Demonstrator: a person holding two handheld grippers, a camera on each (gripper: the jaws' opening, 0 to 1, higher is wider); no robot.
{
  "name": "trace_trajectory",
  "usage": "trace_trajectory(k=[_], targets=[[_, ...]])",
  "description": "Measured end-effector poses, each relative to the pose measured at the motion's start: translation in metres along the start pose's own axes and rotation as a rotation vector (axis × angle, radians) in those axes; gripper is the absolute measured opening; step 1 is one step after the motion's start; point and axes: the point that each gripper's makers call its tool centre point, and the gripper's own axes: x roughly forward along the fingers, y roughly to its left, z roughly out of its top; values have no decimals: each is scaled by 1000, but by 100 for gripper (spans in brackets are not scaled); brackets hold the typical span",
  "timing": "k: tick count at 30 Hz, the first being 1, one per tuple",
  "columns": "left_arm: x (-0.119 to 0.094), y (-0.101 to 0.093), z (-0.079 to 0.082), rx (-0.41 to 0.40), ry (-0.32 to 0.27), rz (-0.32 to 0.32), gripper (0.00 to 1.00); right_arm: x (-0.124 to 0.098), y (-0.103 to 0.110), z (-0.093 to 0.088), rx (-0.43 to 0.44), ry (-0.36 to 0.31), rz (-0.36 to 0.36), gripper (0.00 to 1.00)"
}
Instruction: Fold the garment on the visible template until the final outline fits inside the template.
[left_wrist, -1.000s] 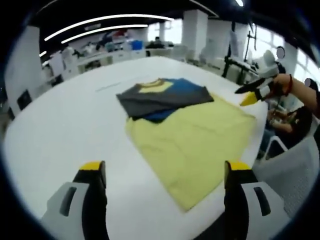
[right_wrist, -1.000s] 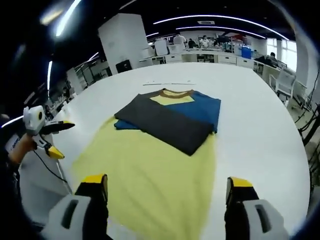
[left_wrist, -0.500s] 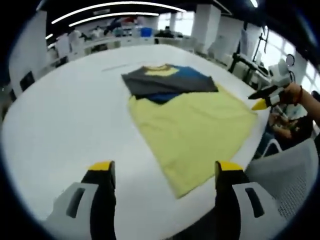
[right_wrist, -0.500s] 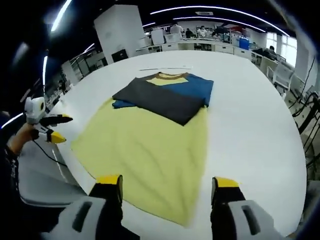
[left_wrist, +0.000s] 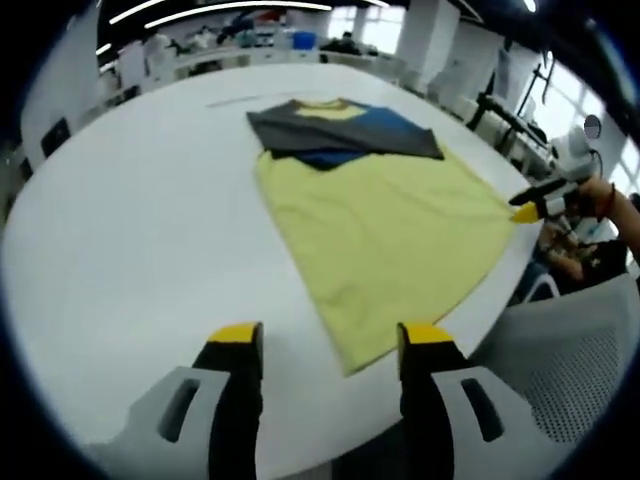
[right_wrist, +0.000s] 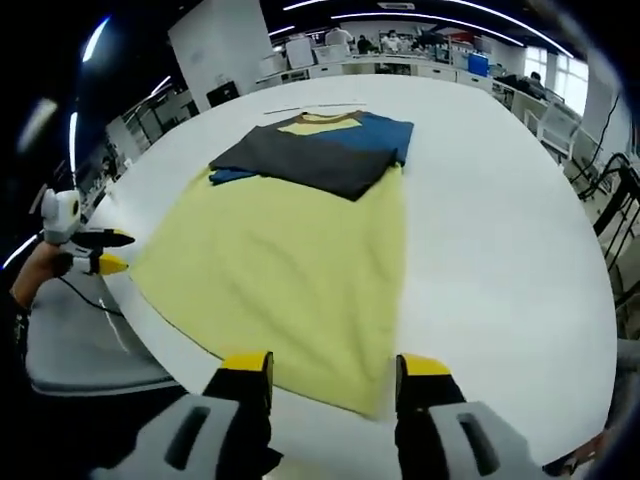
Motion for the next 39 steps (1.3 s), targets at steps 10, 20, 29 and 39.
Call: trace_trajectory(k=[10, 20, 29, 39], targets=[[4, -6, -7, -4, 21, -4, 33, -4, -10, -7, 25, 19, -42, 28], [5, -7, -11, -13, 44, 3, 16, -5, -12, -12, 44, 33, -56, 15], [9, -12, -12, -10, 79, -12, 8, -6, -17, -13, 79, 29, -79, 5], [10, -13, -13, -25, 104, 12, 0, -7, -10, -12, 76, 26, -73, 0]])
